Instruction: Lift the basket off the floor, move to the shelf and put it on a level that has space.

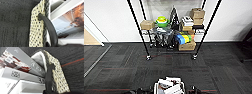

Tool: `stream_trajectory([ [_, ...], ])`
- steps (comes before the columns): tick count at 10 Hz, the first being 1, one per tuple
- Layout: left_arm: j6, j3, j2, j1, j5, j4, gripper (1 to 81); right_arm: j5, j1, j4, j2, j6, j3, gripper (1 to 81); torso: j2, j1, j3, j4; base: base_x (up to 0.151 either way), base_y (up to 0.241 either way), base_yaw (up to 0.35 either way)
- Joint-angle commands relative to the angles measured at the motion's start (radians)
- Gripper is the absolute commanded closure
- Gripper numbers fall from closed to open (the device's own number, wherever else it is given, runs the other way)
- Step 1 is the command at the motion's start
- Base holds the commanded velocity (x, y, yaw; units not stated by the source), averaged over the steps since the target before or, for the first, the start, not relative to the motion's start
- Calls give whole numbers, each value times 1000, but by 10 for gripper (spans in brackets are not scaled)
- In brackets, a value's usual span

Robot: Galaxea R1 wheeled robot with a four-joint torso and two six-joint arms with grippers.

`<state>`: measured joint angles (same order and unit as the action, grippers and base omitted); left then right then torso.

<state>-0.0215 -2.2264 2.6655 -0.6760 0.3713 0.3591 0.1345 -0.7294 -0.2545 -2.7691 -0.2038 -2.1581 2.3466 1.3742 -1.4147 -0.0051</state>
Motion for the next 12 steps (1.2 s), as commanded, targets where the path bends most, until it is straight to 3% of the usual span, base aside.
stream_trajectory([
  [1,-8,102,-58,97,71,35,811,2,76,-58,37,-17,112,811,0,0,0,0,0,0,0],
  [5,-8,108,-68,91,72,57,811,-30,66,-72,69,-17,164,811,0,0,0,0,0,0,0],
  [6,-6,123,-76,91,72,57,811,-36,63,-75,82,-19,179,811,-100,-64,0,0,0,0,0],
  [10,-3,266,-156,91,28,58,811,-76,58,-88,158,-20,271,811,-179,-111,0,0,0,0,0],
  [11,-3,299,-171,91,26,57,811,-76,55,-88,167,-20,281,811,-212,-132,79,0,0,0,0],
  [12,-2,329,-188,91,26,57,811,-78,52,-88,176,-20,288,811,-238,-148,97,0,0,0,0],
])
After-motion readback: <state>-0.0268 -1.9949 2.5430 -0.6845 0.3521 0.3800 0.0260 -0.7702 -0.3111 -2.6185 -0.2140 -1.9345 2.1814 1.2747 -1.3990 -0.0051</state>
